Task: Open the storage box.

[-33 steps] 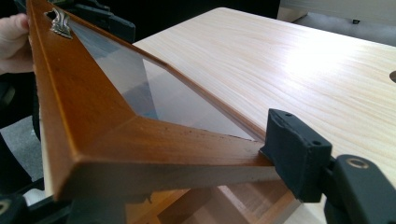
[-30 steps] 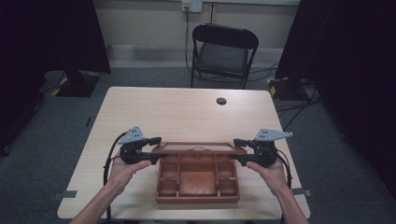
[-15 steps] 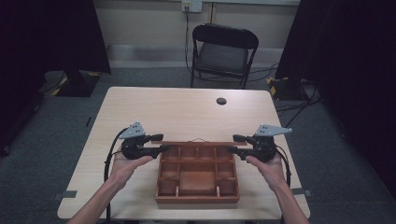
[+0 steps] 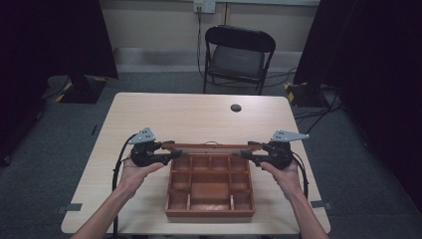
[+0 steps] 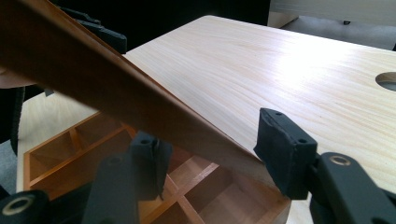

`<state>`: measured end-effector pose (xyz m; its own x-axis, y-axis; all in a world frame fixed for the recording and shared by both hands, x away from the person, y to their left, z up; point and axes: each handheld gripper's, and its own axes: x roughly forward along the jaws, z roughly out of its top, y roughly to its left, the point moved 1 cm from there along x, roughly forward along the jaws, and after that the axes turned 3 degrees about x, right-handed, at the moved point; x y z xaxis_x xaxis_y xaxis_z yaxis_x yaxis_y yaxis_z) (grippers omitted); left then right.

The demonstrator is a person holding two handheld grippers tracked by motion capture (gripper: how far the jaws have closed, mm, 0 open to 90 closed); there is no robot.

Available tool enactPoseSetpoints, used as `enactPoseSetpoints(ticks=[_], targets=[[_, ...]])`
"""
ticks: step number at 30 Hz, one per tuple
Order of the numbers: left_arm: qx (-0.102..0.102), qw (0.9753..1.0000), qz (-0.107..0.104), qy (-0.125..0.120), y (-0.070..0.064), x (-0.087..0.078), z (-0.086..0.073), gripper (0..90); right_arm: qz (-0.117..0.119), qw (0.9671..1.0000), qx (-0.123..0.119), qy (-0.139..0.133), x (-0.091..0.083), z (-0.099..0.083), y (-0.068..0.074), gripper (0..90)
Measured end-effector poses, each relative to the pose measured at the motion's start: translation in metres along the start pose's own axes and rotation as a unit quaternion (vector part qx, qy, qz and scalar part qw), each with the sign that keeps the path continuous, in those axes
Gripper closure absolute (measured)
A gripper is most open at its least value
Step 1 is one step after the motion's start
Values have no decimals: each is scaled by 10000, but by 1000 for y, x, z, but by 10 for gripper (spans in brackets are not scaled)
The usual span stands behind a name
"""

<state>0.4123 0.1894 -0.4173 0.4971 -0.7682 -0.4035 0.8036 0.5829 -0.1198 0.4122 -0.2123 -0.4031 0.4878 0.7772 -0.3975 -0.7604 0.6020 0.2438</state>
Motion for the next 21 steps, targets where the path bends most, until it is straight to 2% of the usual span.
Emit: enactPoseSetpoints(ticks=[5,6,21], targets=[[-15,10000,17,-16,2,2,0,501,-24,10000,42,13,3,-1,-4,451],[44,10000,37,30,3,1,1,505,-38,10000,59,1,4,-1,-5,449],[-45,10000,55,-15,9,7,4,520,-70,9999,118,3,14,0,-14,453]])
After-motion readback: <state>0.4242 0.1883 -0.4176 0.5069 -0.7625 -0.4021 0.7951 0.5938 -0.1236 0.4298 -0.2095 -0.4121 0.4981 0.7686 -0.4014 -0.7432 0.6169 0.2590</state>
